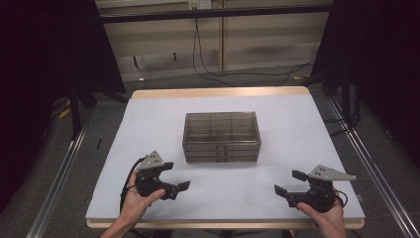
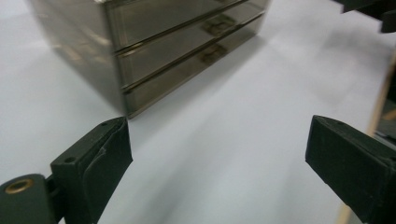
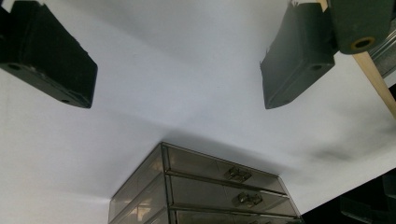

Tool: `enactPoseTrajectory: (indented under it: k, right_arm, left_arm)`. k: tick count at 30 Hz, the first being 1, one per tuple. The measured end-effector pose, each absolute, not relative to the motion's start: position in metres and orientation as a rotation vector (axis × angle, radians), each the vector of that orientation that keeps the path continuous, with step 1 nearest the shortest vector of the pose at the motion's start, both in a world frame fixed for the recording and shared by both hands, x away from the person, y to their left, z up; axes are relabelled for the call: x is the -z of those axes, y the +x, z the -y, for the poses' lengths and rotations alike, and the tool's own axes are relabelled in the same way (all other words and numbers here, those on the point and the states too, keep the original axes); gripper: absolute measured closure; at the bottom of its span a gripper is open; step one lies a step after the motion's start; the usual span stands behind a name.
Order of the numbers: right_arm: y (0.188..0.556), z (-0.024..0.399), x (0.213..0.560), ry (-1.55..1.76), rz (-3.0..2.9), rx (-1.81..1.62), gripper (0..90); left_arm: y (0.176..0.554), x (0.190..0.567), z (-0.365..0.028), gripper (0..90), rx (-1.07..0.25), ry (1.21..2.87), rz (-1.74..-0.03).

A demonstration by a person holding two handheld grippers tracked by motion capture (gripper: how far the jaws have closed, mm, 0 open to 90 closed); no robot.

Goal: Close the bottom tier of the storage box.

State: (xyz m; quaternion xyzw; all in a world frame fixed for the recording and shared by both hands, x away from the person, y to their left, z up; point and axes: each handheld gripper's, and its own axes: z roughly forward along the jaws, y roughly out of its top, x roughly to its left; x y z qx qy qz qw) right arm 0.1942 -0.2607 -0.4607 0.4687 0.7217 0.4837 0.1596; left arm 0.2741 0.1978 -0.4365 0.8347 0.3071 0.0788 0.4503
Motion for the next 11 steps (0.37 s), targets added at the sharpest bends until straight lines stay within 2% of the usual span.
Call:
enactPoseTrajectory:
  k: [4,9,11]
  right_arm:
    - [0.193,0.262,0.461,1.347,-2.058,-1.381,10.3]
    - [0.194,0.263,0.461,1.35,-2.055,-1.356,10.0]
    - [0.194,0.262,0.461,1.354,-2.052,-1.352,10.0]
  left_arm:
    - [0.261,0.445,-0.211,4.7,-0.296,2.1,-0.805]
    - [0.249,0.453,-0.226,3.9,-0.292,2.044,-0.835]
    - [0.246,0.453,-0.237,5.0,-0.254,1.967,-0.884]
